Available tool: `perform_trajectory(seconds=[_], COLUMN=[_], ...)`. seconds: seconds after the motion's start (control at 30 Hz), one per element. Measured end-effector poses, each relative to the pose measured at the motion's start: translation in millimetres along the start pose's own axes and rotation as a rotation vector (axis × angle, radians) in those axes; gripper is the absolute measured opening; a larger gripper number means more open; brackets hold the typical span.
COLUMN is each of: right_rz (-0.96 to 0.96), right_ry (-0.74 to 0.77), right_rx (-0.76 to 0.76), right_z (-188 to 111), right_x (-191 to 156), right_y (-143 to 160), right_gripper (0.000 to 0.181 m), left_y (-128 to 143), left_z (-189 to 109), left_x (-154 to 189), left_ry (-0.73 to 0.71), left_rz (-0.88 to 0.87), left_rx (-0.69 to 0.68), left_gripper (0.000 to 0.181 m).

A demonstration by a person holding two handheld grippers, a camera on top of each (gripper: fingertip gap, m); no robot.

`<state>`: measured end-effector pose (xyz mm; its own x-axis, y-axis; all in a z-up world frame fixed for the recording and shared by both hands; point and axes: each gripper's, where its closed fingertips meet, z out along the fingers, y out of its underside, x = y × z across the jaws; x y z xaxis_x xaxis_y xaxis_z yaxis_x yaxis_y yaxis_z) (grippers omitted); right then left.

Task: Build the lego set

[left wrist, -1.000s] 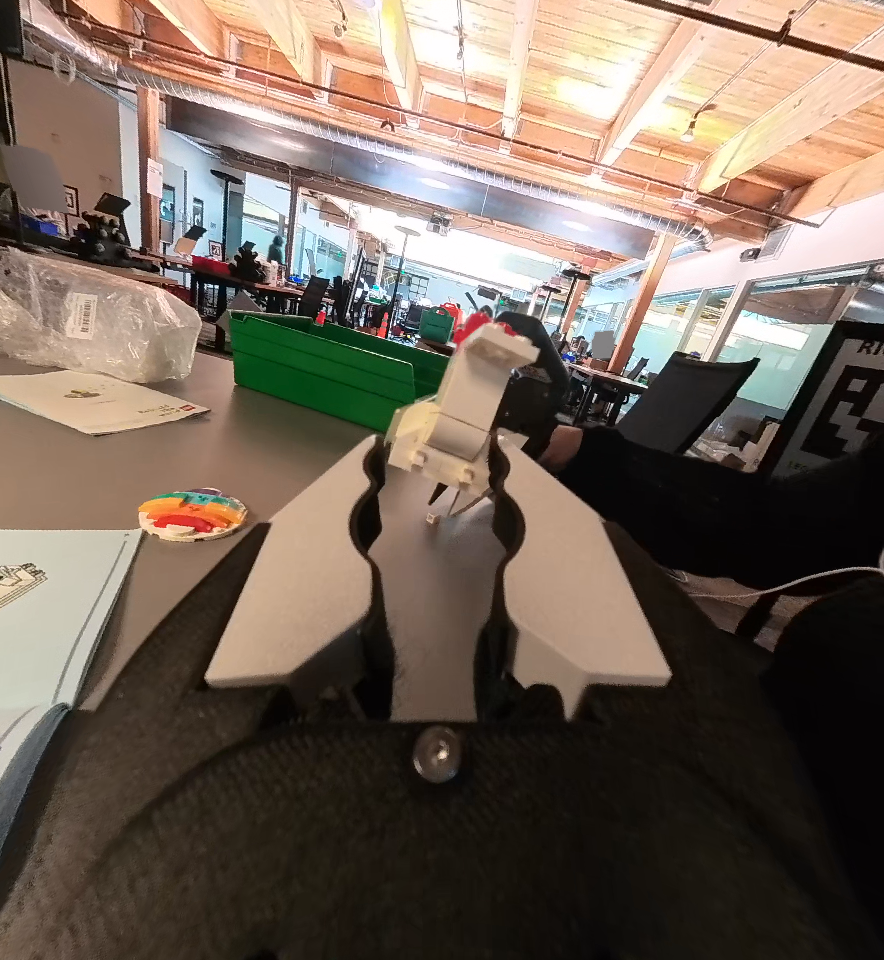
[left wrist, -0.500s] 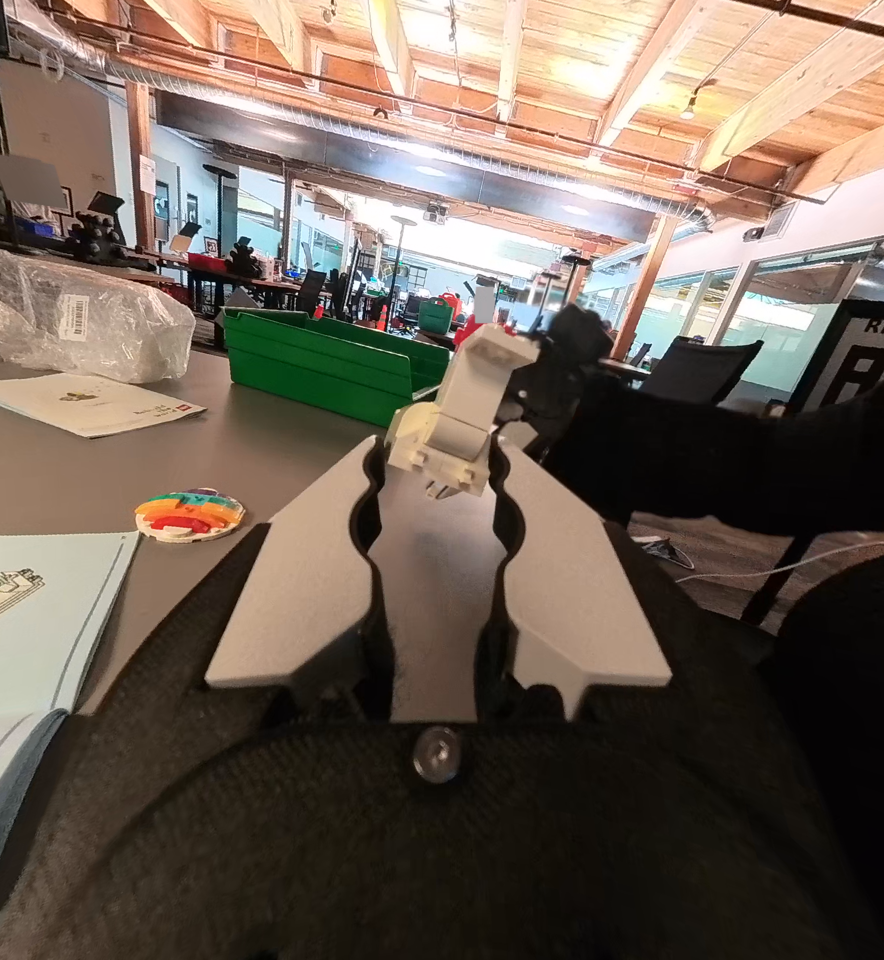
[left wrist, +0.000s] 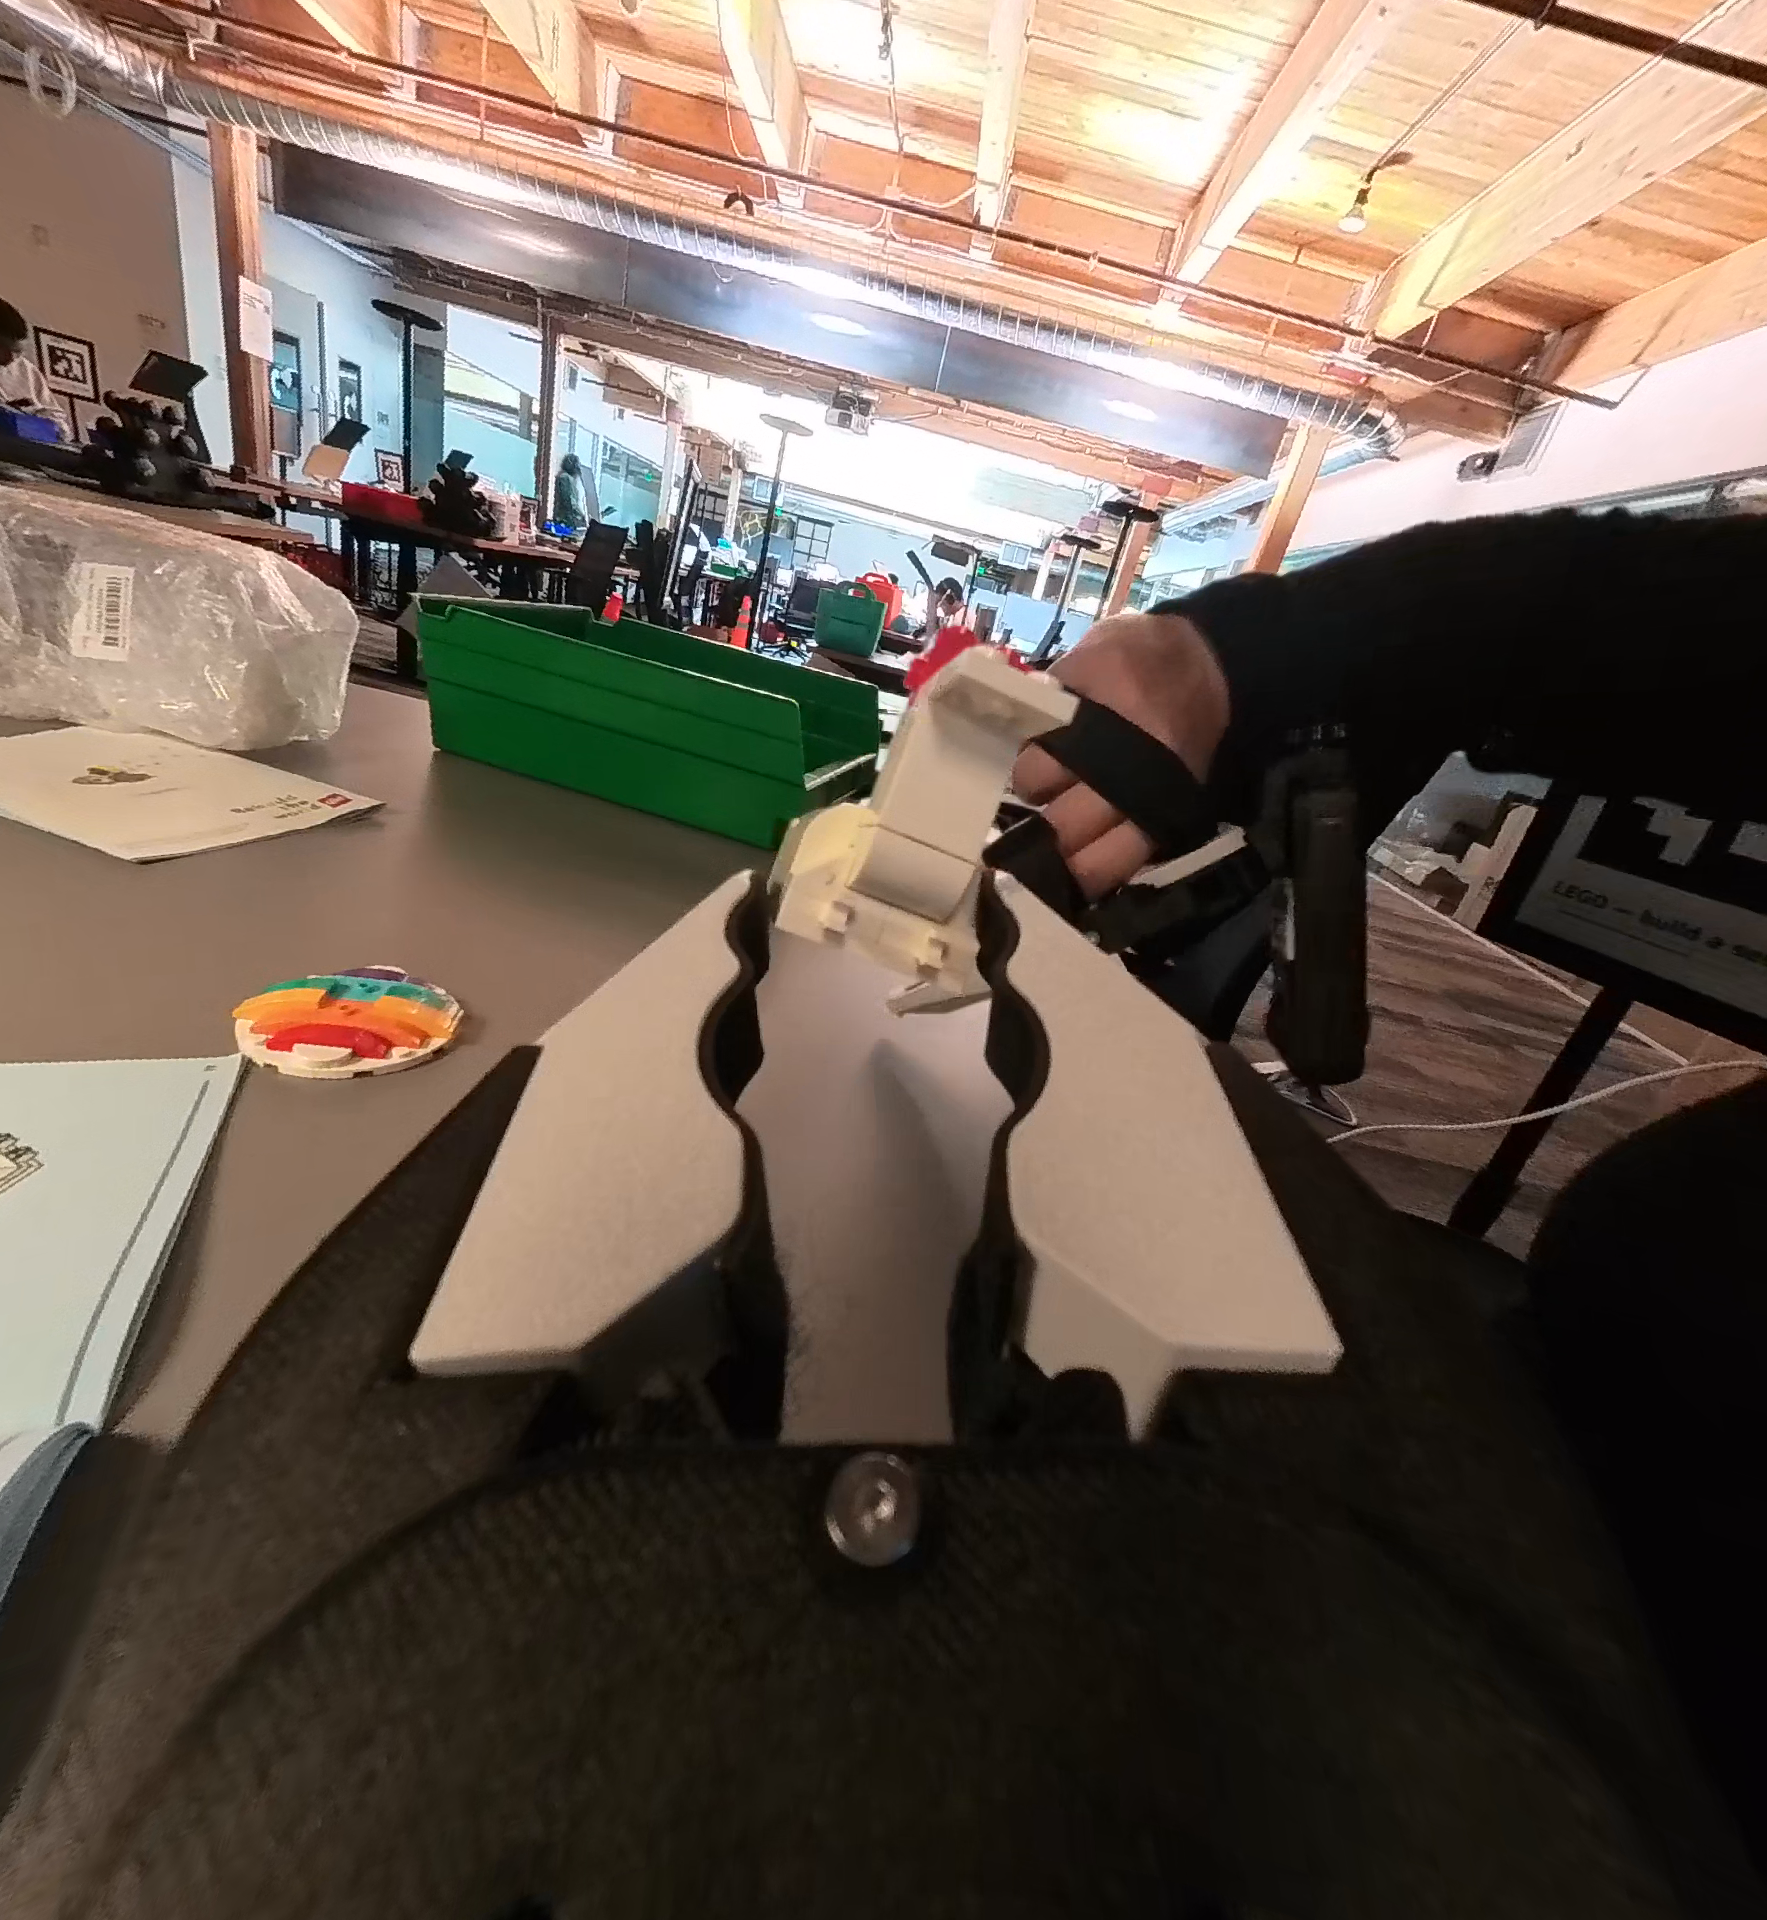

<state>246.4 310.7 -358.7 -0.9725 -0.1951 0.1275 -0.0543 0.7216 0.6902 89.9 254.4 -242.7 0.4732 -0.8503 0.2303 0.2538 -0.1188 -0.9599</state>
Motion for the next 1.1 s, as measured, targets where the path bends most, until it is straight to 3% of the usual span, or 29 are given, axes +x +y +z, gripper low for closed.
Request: perform_trajectory(seconds=[0.47, 0.73, 0.8, 0.9, 1.0, 1.1], right_rz=[0.002, 0.194, 0.365, 0.814, 1.340, 1.715], right_ry=[0.015, -0.008, -0.027, -0.096, -0.209, -0.242], right_rx=[0.066, 0.103, 0.153, 0.300, 0.528, 0.779], right_z=[-2, -5, -9, -15, -17, -19], right_x=[5, 2, 0, -1, 3, 11], right_y=[-15, -12, -10, -9, -12, -14], right_gripper=[0.009, 0.029, 0.032, 0.034, 0.045, 0.048], left_y=[2, 3, 2, 2, 2, 3], left_z=[1, 2, 1, 1, 2, 3], left_x=[2, 3, 2, 2, 3, 3], left_ry=[0.012, 0.014, 0.013, 0.015, 0.018, 0.019], left_rz=[0.000, 0.003, 0.001, -0.004, -0.008, -0.008], left_rx=[-0.009, -0.014, -0.012, -0.009, -0.010, -0.010], left_gripper=[0.039, 0.039, 0.039, 0.039, 0.039, 0.039])
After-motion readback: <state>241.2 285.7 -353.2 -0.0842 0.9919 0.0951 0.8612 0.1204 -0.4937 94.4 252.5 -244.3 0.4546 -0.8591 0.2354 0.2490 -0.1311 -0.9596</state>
